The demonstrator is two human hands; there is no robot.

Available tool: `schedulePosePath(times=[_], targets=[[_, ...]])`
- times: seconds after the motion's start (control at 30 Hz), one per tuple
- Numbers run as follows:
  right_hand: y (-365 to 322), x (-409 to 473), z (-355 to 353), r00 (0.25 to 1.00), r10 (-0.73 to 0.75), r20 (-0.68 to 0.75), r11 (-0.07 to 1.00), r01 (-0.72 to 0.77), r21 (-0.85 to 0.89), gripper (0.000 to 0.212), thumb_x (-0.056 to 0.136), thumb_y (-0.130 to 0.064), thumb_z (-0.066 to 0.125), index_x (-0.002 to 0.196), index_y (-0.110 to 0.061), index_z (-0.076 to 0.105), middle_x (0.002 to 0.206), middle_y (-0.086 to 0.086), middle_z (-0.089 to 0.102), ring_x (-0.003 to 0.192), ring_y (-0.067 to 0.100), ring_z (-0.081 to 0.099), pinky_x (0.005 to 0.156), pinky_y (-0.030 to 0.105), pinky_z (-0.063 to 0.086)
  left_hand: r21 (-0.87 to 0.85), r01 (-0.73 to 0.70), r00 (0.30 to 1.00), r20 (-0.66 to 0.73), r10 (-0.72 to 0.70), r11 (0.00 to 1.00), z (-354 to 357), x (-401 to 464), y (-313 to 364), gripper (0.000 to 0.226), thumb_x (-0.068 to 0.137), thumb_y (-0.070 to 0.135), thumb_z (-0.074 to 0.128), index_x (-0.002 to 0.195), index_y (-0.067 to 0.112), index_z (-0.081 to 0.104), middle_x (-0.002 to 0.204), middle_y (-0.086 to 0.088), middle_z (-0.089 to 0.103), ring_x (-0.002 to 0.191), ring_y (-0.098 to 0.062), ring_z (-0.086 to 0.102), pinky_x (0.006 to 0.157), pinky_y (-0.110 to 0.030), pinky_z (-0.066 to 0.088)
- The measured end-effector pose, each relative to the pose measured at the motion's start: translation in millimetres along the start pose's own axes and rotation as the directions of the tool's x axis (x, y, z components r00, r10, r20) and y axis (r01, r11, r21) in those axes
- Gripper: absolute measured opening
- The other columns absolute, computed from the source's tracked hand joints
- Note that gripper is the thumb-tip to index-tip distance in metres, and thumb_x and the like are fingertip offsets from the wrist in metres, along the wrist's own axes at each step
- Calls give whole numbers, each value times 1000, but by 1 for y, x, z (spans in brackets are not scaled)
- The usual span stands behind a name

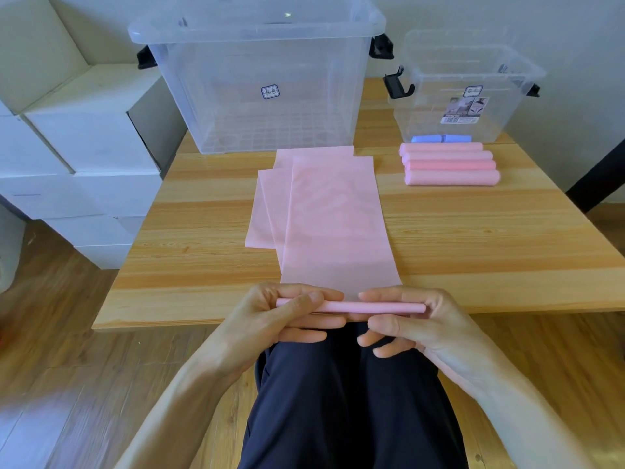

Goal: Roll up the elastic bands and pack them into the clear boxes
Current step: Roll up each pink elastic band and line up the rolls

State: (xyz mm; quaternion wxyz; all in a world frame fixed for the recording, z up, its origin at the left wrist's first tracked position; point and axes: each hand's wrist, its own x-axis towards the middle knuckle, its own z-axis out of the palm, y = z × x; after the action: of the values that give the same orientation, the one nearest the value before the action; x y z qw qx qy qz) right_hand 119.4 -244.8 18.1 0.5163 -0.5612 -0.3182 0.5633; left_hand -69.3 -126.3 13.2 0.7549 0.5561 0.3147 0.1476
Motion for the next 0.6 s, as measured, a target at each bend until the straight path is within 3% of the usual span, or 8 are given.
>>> schedulePosePath(times=[0.2, 0.6], targets=[[-3, 4, 0, 999, -24, -21, 1000, 23, -21, 30, 71, -11, 75, 100, -19, 79, 95, 17, 76, 66, 27, 74, 54, 29, 59, -22, 1, 1000, -4, -1, 1000, -1, 0, 0, 28, 87, 28, 57, 105, 19, 77, 104, -12, 76, 101, -17, 73, 73, -19, 57], [3, 4, 6, 993, -63, -99, 995, 55, -87, 19, 79, -19, 73, 95, -11, 79, 90, 14, 76, 76, 31, 75, 62, 29, 60, 1, -21, 1000, 18, 21, 1000, 1, 1, -2, 32, 90, 28, 54, 113, 14, 72, 111, -7, 75, 108, -18, 70, 80, -22, 57]])
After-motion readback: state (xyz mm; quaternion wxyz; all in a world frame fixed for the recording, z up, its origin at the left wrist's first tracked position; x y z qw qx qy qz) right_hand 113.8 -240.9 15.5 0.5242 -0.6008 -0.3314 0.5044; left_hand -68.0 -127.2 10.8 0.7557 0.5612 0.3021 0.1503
